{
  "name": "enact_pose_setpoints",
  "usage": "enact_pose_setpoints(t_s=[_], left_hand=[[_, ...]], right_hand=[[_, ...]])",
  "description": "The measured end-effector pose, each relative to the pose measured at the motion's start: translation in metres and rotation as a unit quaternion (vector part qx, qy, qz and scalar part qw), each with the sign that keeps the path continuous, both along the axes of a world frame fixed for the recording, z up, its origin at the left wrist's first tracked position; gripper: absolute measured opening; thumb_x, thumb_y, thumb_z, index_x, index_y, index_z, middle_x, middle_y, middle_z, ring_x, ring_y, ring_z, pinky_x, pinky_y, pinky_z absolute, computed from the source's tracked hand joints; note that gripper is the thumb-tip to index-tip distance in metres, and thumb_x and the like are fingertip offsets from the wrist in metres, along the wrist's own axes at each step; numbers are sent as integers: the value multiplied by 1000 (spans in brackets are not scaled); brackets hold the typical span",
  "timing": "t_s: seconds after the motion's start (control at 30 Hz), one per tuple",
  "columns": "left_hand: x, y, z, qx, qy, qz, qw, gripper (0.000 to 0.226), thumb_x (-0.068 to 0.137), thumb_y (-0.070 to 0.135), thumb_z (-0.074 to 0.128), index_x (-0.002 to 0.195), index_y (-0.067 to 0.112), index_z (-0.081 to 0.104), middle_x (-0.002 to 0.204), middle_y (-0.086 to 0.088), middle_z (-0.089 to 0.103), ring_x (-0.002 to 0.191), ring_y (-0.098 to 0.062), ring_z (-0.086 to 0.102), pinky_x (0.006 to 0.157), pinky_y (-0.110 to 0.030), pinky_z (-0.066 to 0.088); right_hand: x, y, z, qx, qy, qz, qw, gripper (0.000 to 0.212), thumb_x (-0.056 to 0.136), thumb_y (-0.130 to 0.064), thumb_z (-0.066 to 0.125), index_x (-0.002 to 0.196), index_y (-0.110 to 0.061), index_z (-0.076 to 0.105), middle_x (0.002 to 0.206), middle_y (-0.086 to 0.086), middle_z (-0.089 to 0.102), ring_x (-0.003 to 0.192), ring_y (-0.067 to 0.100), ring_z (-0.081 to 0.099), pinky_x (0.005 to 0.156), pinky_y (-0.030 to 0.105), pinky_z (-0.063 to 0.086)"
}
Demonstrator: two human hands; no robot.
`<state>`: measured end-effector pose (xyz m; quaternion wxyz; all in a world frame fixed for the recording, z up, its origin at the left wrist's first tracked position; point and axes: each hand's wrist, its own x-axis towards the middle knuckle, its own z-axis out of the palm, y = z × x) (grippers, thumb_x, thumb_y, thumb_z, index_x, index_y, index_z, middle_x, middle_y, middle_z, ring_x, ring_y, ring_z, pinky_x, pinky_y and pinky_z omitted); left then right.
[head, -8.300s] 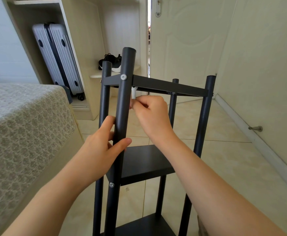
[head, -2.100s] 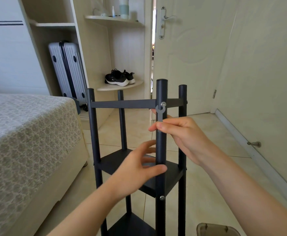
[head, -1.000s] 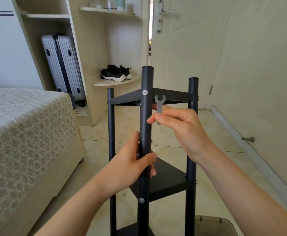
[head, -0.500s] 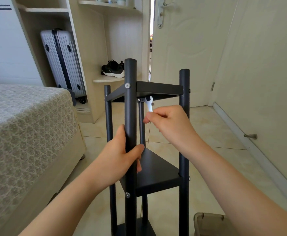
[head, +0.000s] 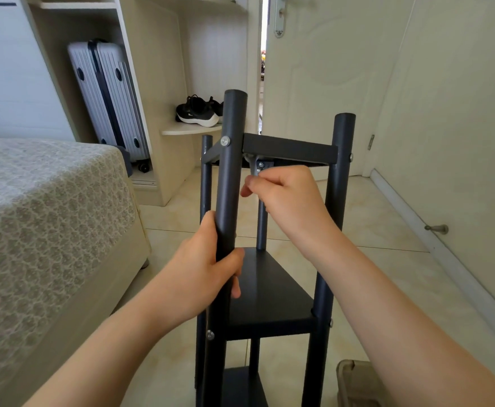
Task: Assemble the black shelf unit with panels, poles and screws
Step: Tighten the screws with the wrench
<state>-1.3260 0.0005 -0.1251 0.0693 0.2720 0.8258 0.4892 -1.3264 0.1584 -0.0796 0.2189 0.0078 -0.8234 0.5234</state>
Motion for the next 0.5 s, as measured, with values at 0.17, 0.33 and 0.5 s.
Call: enact_pose_setpoints(t_s=[0.17, 0.33, 0.5], left_hand=[[-3, -2, -1, -3, -1, 13, 1000, 19, 100, 14, 53, 108, 25, 40, 68, -4, 70, 62, -17, 71, 62, -23, 52], [-5, -4, -1, 7, -14, 13, 1000, 17, 99, 13, 54, 102, 24, 41, 68, -3, 70, 60, -18, 71, 56, -16, 50], [-6, -5, 1, 9, -22, 2, 1000, 23, 100, 12, 55, 101, 28, 39, 67, -4, 70, 61, -17, 72, 55, -17, 50]], right_hand=[[-2, -2, 1, 6, 38, -9, 999, 27, 96, -15, 58, 78, -3, 73, 36, -12, 34, 41, 5, 36, 59, 23, 39], [-5, -3, 0, 13, 62, -1, 998, 27, 97, -14, 58, 80, 1, 73, 35, -14, 36, 38, 3, 39, 48, 10, 32], [-8, -5, -2, 25, 66, 2, 997, 27, 97, -15, 58, 80, -2, 74, 35, -15, 38, 40, 2, 42, 51, 10, 33]])
